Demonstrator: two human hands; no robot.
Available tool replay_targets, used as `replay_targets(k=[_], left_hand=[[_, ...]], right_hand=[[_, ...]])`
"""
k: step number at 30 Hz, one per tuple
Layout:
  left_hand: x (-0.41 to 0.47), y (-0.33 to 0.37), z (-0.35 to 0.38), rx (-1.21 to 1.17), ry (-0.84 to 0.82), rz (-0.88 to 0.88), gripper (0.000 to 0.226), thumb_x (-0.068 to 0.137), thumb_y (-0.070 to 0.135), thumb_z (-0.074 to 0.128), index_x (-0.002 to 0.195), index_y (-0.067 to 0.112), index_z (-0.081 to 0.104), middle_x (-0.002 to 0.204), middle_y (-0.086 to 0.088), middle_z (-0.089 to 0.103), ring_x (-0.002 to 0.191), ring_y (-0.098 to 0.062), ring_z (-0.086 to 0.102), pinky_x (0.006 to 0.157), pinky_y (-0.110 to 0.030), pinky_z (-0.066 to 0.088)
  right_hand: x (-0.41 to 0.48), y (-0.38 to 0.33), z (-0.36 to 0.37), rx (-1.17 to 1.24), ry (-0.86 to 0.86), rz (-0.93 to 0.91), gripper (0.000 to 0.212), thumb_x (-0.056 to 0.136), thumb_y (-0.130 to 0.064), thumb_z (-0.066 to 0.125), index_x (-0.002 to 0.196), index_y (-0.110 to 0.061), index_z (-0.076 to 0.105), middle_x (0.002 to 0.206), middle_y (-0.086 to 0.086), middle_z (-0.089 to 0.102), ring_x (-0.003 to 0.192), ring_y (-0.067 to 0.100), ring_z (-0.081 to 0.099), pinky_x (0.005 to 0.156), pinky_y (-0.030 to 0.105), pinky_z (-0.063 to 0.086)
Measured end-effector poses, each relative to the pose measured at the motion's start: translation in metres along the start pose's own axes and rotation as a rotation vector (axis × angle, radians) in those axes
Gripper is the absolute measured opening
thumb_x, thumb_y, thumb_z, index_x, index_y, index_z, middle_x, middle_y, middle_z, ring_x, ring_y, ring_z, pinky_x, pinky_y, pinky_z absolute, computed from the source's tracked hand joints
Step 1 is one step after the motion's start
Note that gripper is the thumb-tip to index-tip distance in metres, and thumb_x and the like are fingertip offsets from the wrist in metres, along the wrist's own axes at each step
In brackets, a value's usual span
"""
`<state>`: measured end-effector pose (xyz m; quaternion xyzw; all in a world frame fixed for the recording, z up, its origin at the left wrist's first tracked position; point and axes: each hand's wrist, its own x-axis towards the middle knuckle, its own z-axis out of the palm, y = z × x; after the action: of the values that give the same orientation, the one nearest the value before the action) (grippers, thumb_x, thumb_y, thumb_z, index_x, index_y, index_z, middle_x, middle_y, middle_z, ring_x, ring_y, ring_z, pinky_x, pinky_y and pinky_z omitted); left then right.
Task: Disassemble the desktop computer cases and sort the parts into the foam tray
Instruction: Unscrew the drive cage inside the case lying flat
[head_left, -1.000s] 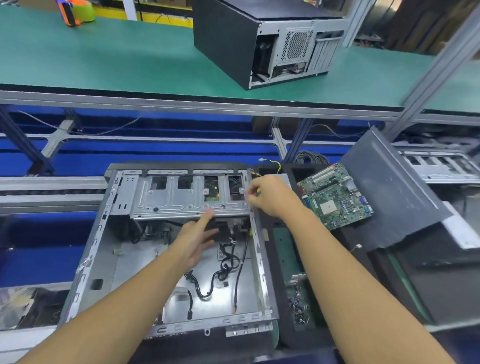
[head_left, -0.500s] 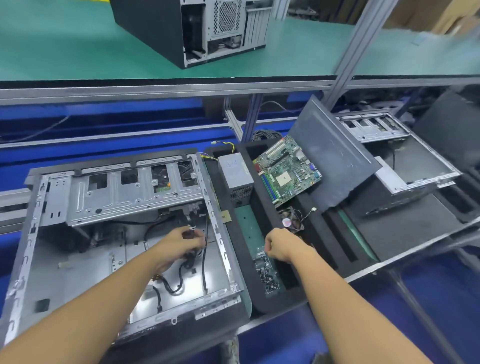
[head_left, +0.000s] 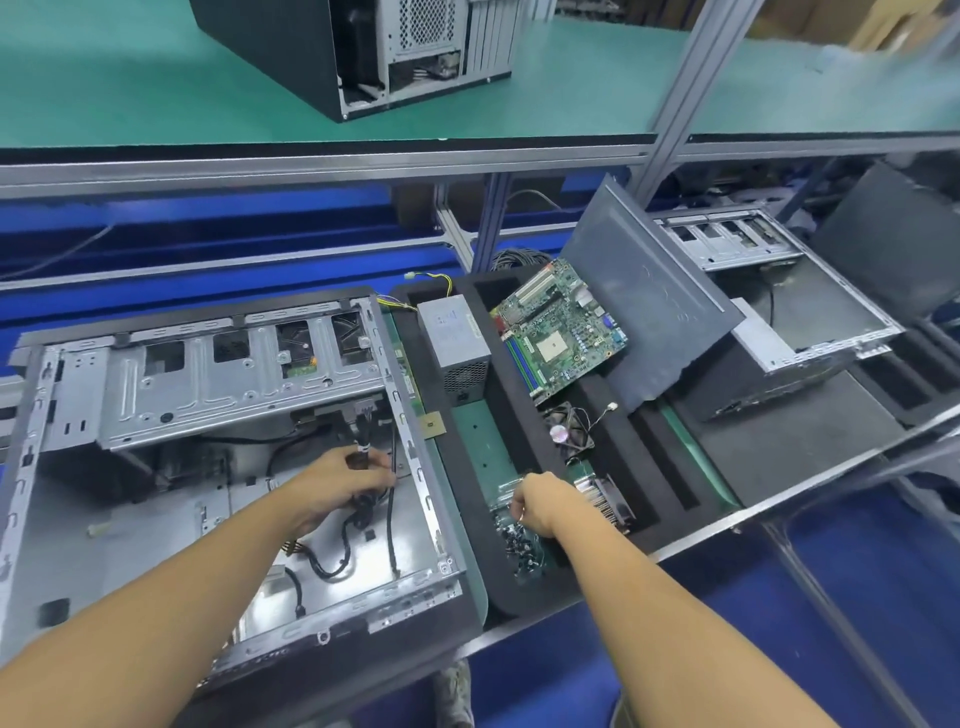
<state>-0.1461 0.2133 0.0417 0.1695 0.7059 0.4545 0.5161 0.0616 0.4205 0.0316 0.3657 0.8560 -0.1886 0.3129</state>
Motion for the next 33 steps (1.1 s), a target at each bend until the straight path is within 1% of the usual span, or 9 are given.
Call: replay_targets(k=[4,7,10,12,18,21,25,29,33], left_hand=[[-0.001,-0.001,0.000,-0.008,0.009,-0.007,0.025,0.086,0.007,0.075,0.108,0.003,0.064,0.085,-0.010,0.066,0.078,-0.021,0.059,0.073,-0.031,0.048],[-0.004,-0.002,-0.002,-0.003,0.019,0.003,0.034,0.083,0.017,0.080,0.112,0.008,0.065,0.096,-0.011,0.071,0.084,-0.021,0.064,0.075,-0.032,0.050],[-0.006,-0.004,-0.008,0.008,0.037,0.038,0.051,0.080,0.032,0.082,0.122,0.014,0.059,0.115,-0.004,0.070,0.102,-0.020,0.067,0.090,-0.032,0.051],[-0.010,-0.003,-0.016,0.063,0.079,0.048,0.063,0.076,0.048,0.081,0.124,0.019,0.055,0.122,0.002,0.064,0.111,-0.015,0.063,0.095,-0.030,0.047],[-0.035,0.027,-0.048,0.635,0.103,-0.077,0.069,0.078,0.073,0.066,0.113,0.014,0.059,0.106,0.000,0.064,0.092,-0.013,0.061,0.072,-0.028,0.046],[-0.052,0.058,-0.060,0.666,-0.043,-0.014,0.051,0.086,0.063,0.065,0.101,0.014,0.065,0.091,0.001,0.072,0.073,-0.010,0.069,0.058,-0.022,0.049],[-0.061,0.094,-0.068,0.545,0.275,0.398,0.008,0.096,0.038,0.062,0.090,0.032,0.063,0.081,0.010,0.071,0.073,-0.004,0.068,0.065,-0.022,0.050],[-0.038,0.106,-0.067,0.457,0.549,0.471,0.014,0.097,0.020,0.060,0.108,0.025,0.067,0.098,0.009,0.069,0.087,-0.009,0.063,0.083,-0.027,0.050],[-0.009,0.109,-0.057,0.522,0.547,0.455,0.032,0.097,0.018,0.062,0.129,0.016,0.065,0.117,0.002,0.067,0.105,-0.015,0.061,0.096,-0.025,0.045]], right_hand=[[-0.007,-0.003,-0.009,0.027,0.050,-0.006,0.027,0.095,-0.010,0.046,0.101,-0.008,0.072,0.107,0.013,0.072,0.092,0.032,0.069,0.086,0.039,0.058],[-0.019,-0.018,-0.043,0.095,0.110,-0.078,0.016,0.092,-0.018,0.051,0.093,-0.014,0.066,0.093,0.006,0.071,0.067,0.022,0.063,0.059,0.032,0.057],[-0.038,-0.046,-0.099,0.194,0.180,-0.194,0.008,0.087,-0.022,0.059,0.094,-0.022,0.056,0.094,0.000,0.064,0.078,0.021,0.058,0.071,0.035,0.052],[-0.055,-0.071,-0.136,0.237,0.238,-0.309,0.015,0.088,-0.018,0.058,0.098,-0.022,0.049,0.095,0.002,0.058,0.074,0.019,0.053,0.062,0.032,0.043],[-0.100,-0.151,-0.197,0.349,0.441,-0.743,0.031,0.095,-0.005,0.050,0.112,-0.030,0.041,0.109,-0.007,0.049,0.074,0.015,0.052,0.055,0.020,0.042],[-0.100,-0.180,-0.200,0.522,0.531,-0.885,0.033,0.101,-0.008,0.052,0.124,-0.029,0.042,0.117,-0.009,0.054,0.083,0.015,0.056,0.067,0.027,0.054],[-0.087,-0.200,-0.198,0.757,0.715,-0.948,0.026,0.098,-0.005,0.060,0.119,-0.018,0.052,0.112,0.004,0.061,0.079,0.006,0.058,0.062,0.010,0.050],[-0.065,-0.203,-0.197,0.727,0.720,-0.887,0.019,0.099,-0.008,0.061,0.112,-0.019,0.053,0.104,0.000,0.059,0.084,0.021,0.061,0.063,0.013,0.049],[-0.044,-0.198,-0.196,0.640,0.697,-0.833,0.024,0.099,-0.012,0.060,0.121,-0.019,0.052,0.106,-0.007,0.058,0.094,0.010,0.056,0.078,0.020,0.048]])
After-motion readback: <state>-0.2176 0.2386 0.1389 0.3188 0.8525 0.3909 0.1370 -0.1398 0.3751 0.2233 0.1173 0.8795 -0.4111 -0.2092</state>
